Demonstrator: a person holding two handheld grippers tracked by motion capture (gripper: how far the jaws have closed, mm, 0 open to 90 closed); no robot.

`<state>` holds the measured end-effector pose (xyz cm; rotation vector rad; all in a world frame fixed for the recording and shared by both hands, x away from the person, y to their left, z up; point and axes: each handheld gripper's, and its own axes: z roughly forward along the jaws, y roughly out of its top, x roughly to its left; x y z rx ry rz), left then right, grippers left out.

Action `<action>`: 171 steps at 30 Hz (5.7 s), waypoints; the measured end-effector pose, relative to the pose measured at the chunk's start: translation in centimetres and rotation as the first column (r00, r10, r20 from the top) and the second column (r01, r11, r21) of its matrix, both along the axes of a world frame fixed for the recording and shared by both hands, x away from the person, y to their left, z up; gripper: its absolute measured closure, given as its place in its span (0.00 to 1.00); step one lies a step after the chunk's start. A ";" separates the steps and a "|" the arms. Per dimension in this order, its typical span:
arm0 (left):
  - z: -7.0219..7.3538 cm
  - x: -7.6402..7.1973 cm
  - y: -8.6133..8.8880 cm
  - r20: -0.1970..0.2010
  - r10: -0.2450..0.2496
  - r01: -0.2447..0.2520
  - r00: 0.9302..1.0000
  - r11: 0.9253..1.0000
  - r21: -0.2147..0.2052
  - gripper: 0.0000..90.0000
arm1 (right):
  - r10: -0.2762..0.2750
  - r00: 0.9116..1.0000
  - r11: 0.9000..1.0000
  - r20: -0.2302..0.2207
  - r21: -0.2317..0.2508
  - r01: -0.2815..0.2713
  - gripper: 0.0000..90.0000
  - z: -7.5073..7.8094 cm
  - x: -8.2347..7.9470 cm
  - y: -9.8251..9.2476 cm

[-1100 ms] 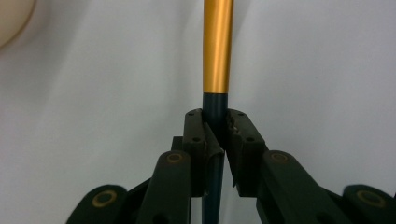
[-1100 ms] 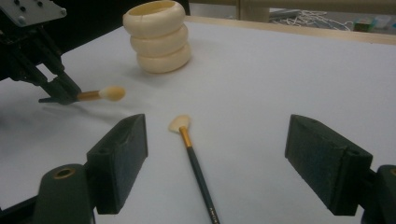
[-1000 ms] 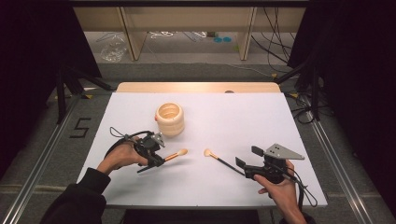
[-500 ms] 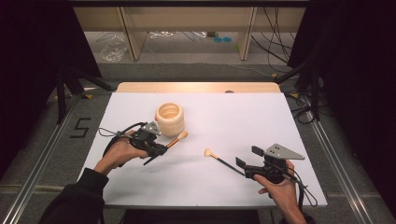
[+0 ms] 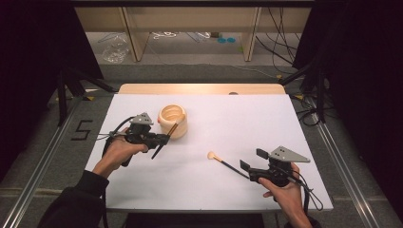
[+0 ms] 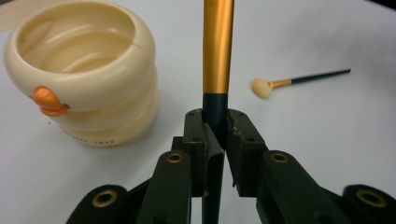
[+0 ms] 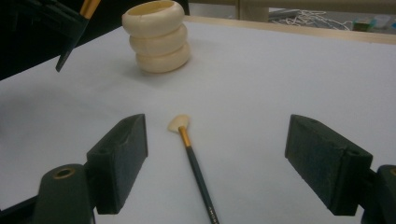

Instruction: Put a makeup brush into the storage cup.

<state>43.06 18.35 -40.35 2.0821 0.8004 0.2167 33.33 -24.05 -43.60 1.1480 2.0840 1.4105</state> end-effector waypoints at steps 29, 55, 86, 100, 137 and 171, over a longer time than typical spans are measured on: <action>2.5 2.1 1.5 0.087 0.190 -0.164 0.978 0.956 -0.242 0.87 | 0.001 1.000 1.000 -0.002 0.020 -0.001 0.25 -0.1 0.1 0.0; 3.9 6.5 0.1 0.111 0.258 -0.216 0.960 0.930 -0.297 0.87 | 0.003 1.000 1.000 0.006 0.022 -0.003 0.25 -0.2 0.1 -0.1; 1.5 10.3 -0.9 0.113 0.334 -0.283 0.936 0.903 -0.325 0.87 | 0.005 1.000 1.000 0.007 0.022 -0.005 0.25 -0.2 0.1 -0.1; 0.7 10.3 -1.6 0.125 0.313 -0.260 0.941 0.910 -0.322 0.87 | 0.016 1.000 1.000 0.008 0.025 -0.017 0.25 -0.1 0.1 0.0; -2.0 9.8 -1.4 0.082 0.326 -0.286 0.942 0.905 -0.314 0.87 | 0.026 1.000 0.999 -0.007 0.019 -0.026 0.25 -0.2 0.0 0.1; -2.9 9.2 -1.3 0.053 0.278 -0.259 0.959 0.936 -0.238 0.80 | 0.029 1.000 0.999 -0.009 0.018 -0.029 0.25 -0.2 0.0 0.1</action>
